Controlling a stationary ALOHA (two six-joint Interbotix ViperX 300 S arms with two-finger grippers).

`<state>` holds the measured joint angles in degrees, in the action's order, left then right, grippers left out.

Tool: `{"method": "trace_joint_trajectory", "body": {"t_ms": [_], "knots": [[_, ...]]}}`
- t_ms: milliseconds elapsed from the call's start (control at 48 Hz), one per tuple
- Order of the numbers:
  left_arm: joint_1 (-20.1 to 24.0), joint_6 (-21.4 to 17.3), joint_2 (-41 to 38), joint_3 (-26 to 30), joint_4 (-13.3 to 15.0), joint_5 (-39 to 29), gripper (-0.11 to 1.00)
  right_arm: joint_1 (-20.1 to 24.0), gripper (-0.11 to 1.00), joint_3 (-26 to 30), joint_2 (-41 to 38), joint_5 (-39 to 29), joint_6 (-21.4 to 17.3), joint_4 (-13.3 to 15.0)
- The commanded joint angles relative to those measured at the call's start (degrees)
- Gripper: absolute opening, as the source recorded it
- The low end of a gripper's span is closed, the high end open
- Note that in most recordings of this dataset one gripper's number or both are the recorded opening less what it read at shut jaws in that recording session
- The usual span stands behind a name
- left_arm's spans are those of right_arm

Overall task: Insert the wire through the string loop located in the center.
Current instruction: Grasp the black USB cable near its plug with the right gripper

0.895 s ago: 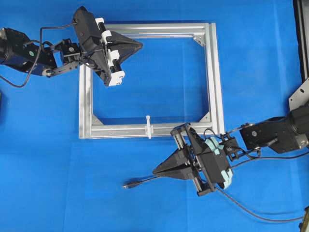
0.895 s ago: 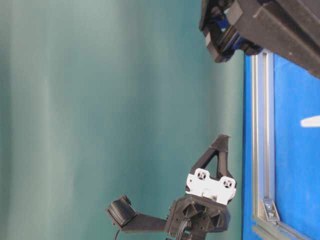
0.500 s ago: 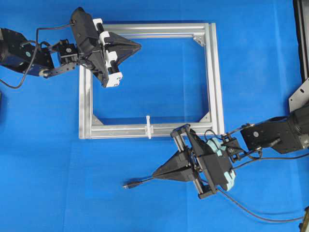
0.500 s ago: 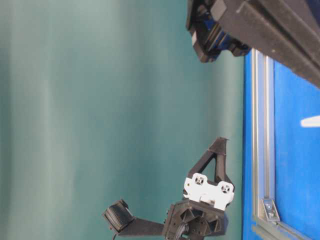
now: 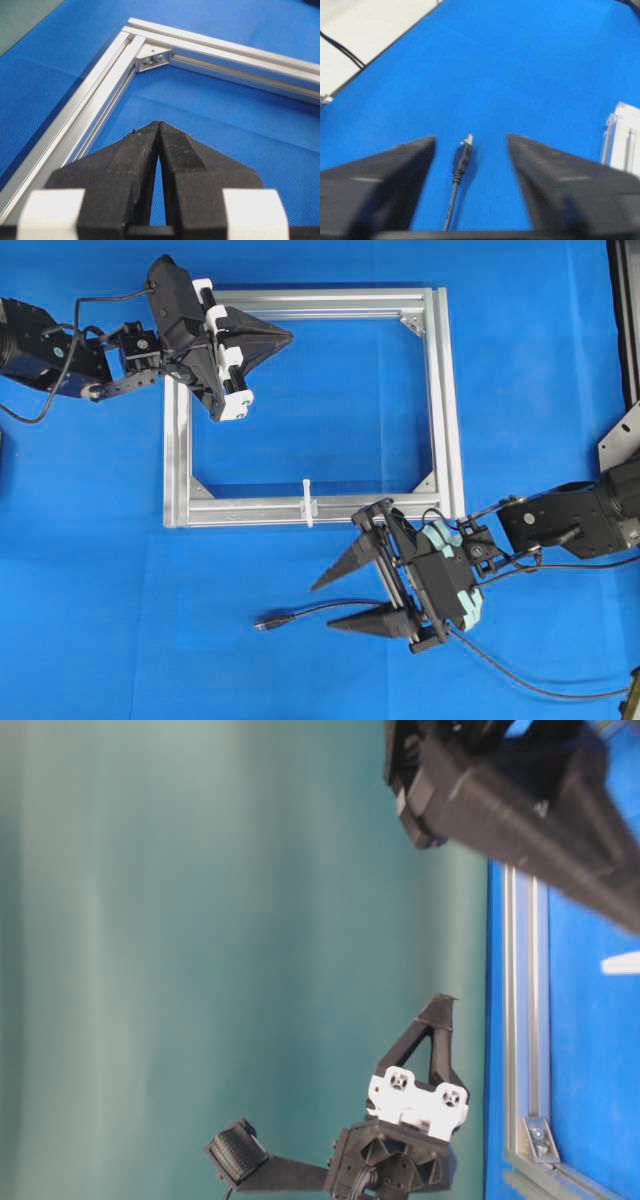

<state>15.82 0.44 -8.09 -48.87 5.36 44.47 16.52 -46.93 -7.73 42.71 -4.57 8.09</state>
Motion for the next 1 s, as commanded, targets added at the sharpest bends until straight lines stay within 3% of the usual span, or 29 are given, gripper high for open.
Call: {"method": "trace_joint_trajectory", "body": {"t_ms": [0,62,104,187,978], "knots": [[-0.2,-0.2,1.8,0.4,-0.2,0.3,0.00,0.4,0.66,1.1,1.6,0.2,-0.1,0.0],[-0.2,-0.2,1.8,0.4,-0.2,0.3,0.00,0.4,0.83,1.1,1.6,0.2,-0.1,-0.1],[-0.2,-0.2,1.8,0.5,-0.2,0.3,0.00,0.4,0.87,1.1,1.6,0.2,-0.2,-0.2],[-0.2,-0.2,1.8,0.5,-0.2,0.3,0.00,0.4,0.80,1.1,1.6,0.0,-0.4,-0.3],[-0.1,-0.4,1.8,0.3,-0.2,0.2,0.00,0.8,0.84,6.5,-12.1,-2.4,-7.4,-0.4]]}}
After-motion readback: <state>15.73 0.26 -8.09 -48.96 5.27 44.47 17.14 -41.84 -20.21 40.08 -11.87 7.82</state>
